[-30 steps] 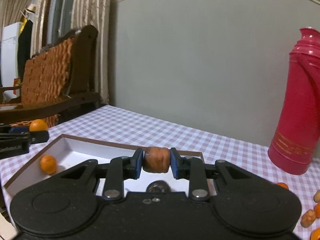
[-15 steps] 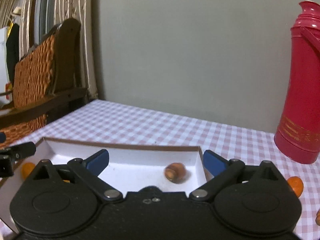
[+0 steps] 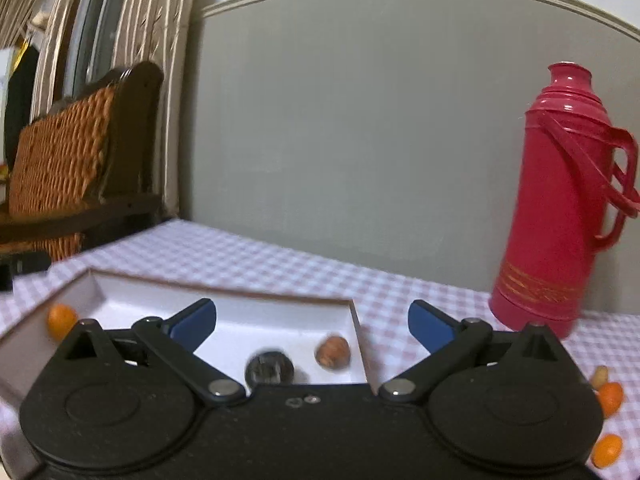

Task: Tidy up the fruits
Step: 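Move both held items over the tray and open both tools to release, then grasp a brown nut with the left tool while the right tool grasps an orange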

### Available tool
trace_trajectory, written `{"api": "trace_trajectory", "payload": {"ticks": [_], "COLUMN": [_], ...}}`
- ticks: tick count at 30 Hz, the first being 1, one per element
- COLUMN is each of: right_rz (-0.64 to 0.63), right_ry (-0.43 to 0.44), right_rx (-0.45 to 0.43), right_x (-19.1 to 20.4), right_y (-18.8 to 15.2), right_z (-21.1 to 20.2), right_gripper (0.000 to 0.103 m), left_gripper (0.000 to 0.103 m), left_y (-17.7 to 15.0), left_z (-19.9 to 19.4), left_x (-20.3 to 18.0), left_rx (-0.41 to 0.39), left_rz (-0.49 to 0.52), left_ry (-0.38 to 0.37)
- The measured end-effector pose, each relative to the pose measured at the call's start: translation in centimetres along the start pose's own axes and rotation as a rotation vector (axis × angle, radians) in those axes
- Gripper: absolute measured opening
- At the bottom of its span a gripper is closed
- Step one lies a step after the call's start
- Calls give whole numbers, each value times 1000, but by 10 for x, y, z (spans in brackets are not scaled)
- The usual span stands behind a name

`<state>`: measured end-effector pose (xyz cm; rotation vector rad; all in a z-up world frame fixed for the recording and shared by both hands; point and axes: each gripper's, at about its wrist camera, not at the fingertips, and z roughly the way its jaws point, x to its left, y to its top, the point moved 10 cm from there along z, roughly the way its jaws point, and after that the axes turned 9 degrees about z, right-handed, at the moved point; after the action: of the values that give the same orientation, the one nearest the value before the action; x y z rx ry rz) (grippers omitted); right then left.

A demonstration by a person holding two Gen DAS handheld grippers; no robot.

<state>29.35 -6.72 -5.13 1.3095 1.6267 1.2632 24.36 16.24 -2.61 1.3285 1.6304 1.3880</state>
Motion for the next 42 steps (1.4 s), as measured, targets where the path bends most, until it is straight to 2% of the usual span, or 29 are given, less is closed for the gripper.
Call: {"api": "trace_trajectory", "payload": {"ticks": [2, 4, 10, 17, 21, 26, 30, 34, 42], "right_rz": [11, 12, -45, -14, 11, 42, 57, 31, 61], "right_ry": [20, 31, -17, -64, -86, -122, -162, -208, -305], "right_rx": [28, 44, 38, 27, 16, 21, -6, 9, 4], "right_x": [-2, -3, -6, -27, -43, -67, -87, -110, -160], "right_y": [-9, -17, -31, -38, -42, -43, -43, -52, -54], "right_z": [-8, -16, -47, -80, -99, -115, -132, -140, -147], "right_gripper": [97, 97, 97, 97, 97, 95, 93, 88, 85], "left_gripper": [103, 103, 103, 103, 103, 103, 103, 103, 103], "left_y": [-4, -12, -16, -10, -11, -13, -8, -5, 9], "left_z": [-9, -19, -49, -66, -71, -81, -94, -104, -97], "left_x": [-1, -5, -18, -41, -55, -88, -117, -144, -197], "left_rx": [-3, 17, -15, -47, -34, -34, -87, -123, -140], "left_rz": [20, 24, 63, 67, 53, 97, 143, 168, 196], "left_ry": [13, -15, -56, -144, -195, -269, -316, -373, -428]}}
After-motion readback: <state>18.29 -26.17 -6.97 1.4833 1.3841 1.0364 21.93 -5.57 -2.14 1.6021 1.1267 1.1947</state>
